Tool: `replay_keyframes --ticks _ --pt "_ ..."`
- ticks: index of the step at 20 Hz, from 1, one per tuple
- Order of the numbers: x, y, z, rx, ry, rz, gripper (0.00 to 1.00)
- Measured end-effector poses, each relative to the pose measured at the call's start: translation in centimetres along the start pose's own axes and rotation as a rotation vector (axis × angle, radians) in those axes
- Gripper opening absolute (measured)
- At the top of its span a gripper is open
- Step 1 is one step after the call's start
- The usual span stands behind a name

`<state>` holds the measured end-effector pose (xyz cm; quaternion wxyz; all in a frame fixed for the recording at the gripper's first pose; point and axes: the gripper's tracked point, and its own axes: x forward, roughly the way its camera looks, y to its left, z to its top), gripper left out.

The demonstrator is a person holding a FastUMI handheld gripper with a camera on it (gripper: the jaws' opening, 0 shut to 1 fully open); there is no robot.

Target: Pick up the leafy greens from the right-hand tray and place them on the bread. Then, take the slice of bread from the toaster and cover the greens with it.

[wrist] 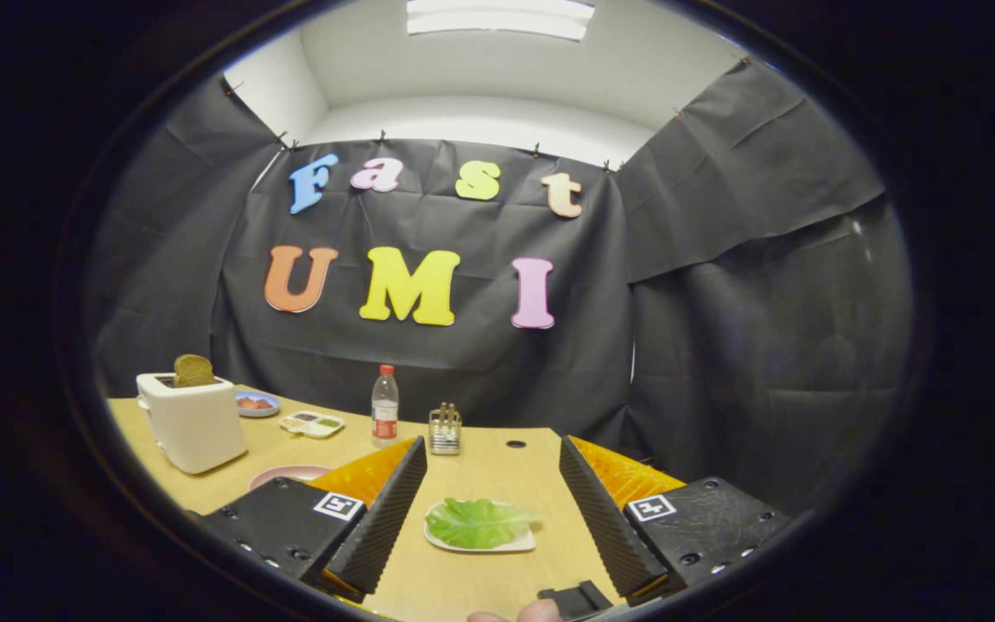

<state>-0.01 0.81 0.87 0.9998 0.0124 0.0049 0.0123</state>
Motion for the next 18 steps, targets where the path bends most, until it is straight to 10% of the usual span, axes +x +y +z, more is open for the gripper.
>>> replay_keyframes --ticks 18 --pt "5.1 -2.2 -4.5 0.182 0.201 -0.003 0.95"
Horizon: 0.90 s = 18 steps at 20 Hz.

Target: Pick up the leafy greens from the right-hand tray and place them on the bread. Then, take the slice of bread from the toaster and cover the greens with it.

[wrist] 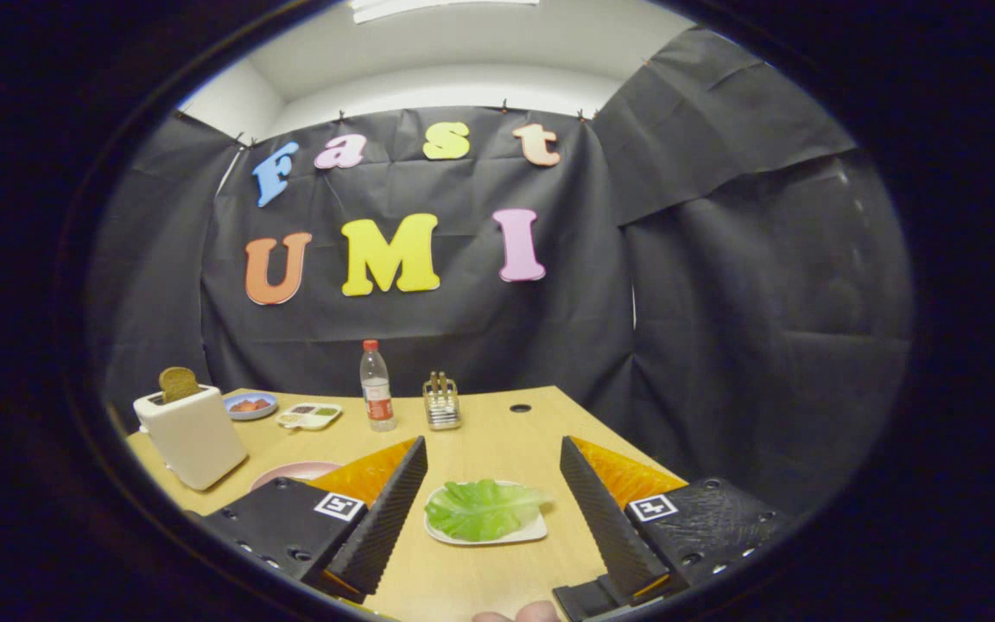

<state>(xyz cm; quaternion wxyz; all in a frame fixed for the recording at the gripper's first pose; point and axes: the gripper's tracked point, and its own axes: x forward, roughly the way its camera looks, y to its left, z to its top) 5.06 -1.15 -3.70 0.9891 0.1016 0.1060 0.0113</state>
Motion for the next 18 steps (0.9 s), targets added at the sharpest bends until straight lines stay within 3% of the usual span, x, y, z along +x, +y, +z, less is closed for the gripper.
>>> replay_keyframes --ticks 6,10,18 --pt "5.6 -2.4 -4.0 0.206 0.181 -0.018 0.96" --pt "8.5 -3.1 -7.2 0.407 0.313 -0.023 0.96" --pt "13.1 -5.0 -11.8 0.495 0.439 -0.093 0.96"
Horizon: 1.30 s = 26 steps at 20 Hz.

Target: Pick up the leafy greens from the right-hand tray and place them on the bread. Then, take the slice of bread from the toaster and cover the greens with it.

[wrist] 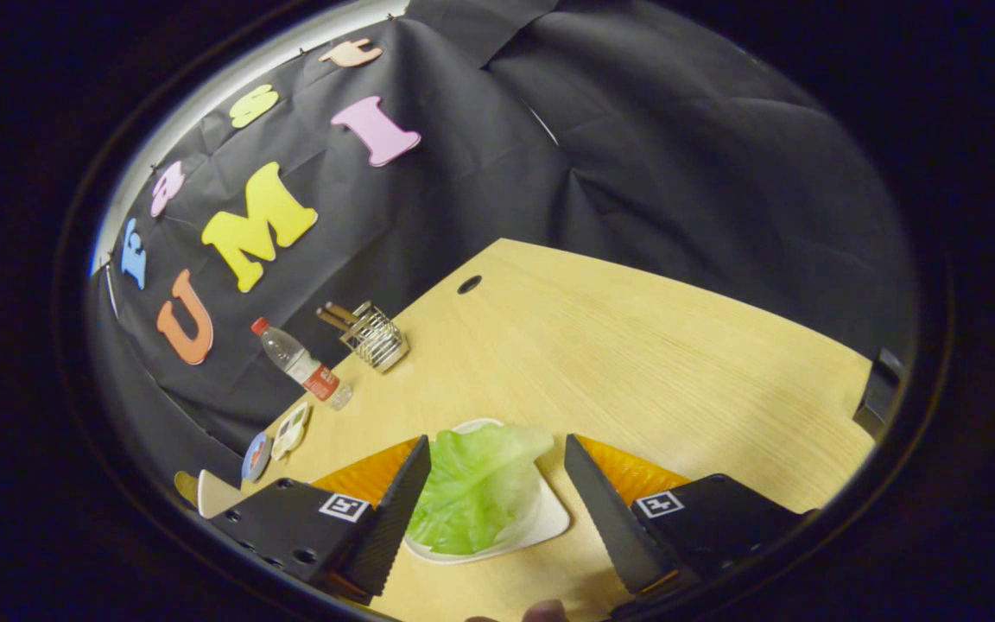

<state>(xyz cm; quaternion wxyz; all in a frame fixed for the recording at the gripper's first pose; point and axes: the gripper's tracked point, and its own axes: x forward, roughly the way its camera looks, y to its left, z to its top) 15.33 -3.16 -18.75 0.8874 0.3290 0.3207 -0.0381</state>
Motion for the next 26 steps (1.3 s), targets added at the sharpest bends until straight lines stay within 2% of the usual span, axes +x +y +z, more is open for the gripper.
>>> replay_keyframes --ticks 4,6,7,11,13,15,16,18,20,26 --pt "1.9 -0.4 -0.2 0.028 0.031 0.004 0.96" --pt "2.2 -0.3 -0.1 0.026 0.032 0.011 0.91" --pt "2.5 -0.3 0.1 0.025 0.036 0.014 0.86" --pt "2.9 -1.3 0.3 0.016 0.043 -0.01 0.54" --pt "2.9 -1.7 0.5 0.007 0.042 -0.016 0.3" --pt "2.9 -2.0 0.5 -0.025 0.047 -0.027 0.21" --pt "3.1 -2.0 0.9 -0.032 0.035 -0.024 0.21" --pt "2.7 -1.6 1.0 -0.052 0.032 -0.015 0.04" --pt "1.9 -1.0 1.6 -0.054 0.019 0.014 0.0" --pt "-1.4 3.5 3.6 -0.056 -0.06 0.116 0.0"
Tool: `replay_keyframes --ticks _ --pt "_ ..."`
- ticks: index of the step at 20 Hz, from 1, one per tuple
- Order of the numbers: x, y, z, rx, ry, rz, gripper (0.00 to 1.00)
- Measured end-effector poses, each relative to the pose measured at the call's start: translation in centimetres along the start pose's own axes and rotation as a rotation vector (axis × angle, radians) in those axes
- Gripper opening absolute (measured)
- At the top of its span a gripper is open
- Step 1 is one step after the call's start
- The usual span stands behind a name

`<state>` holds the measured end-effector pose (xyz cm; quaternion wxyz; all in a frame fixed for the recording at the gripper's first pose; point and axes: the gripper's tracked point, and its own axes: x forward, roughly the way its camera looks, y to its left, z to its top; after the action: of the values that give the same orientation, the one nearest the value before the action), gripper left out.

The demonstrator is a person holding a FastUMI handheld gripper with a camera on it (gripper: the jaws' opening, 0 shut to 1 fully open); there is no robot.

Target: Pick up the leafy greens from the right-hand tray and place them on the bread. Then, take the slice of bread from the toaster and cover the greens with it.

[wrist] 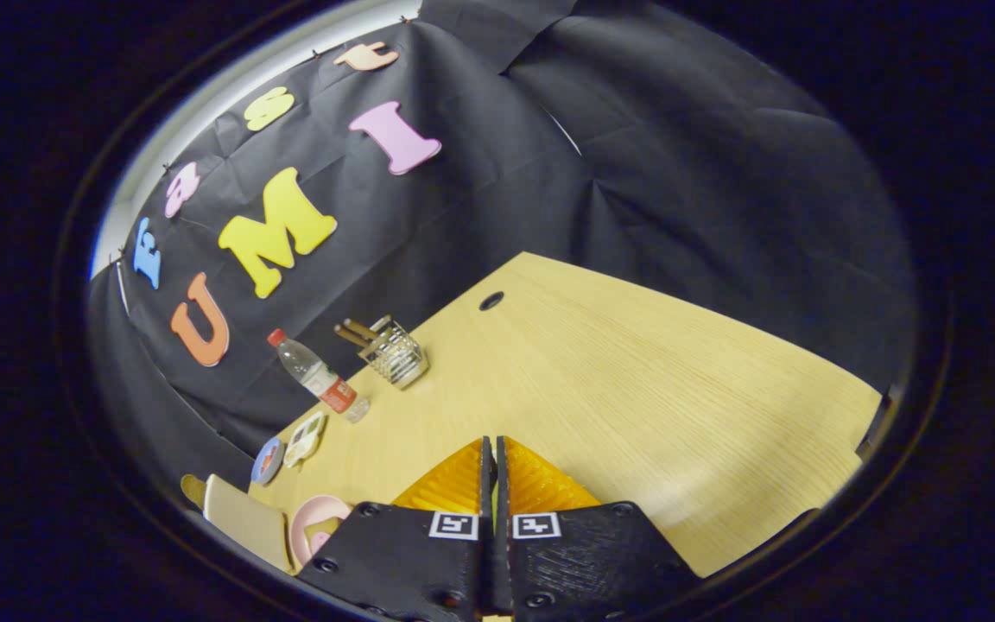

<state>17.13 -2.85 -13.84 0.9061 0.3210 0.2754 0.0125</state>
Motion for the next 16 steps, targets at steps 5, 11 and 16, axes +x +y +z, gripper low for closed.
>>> replay_keyframes --ticks 5,11,16 --pt "-2.2 5.1 1.0 -0.037 -0.044 0.077 0.0" --pt "-4.7 11.8 0.7 -0.075 -0.063 0.172 0.0" --pt "-4.7 19.0 -2.3 -0.118 -0.035 0.26 0.0"
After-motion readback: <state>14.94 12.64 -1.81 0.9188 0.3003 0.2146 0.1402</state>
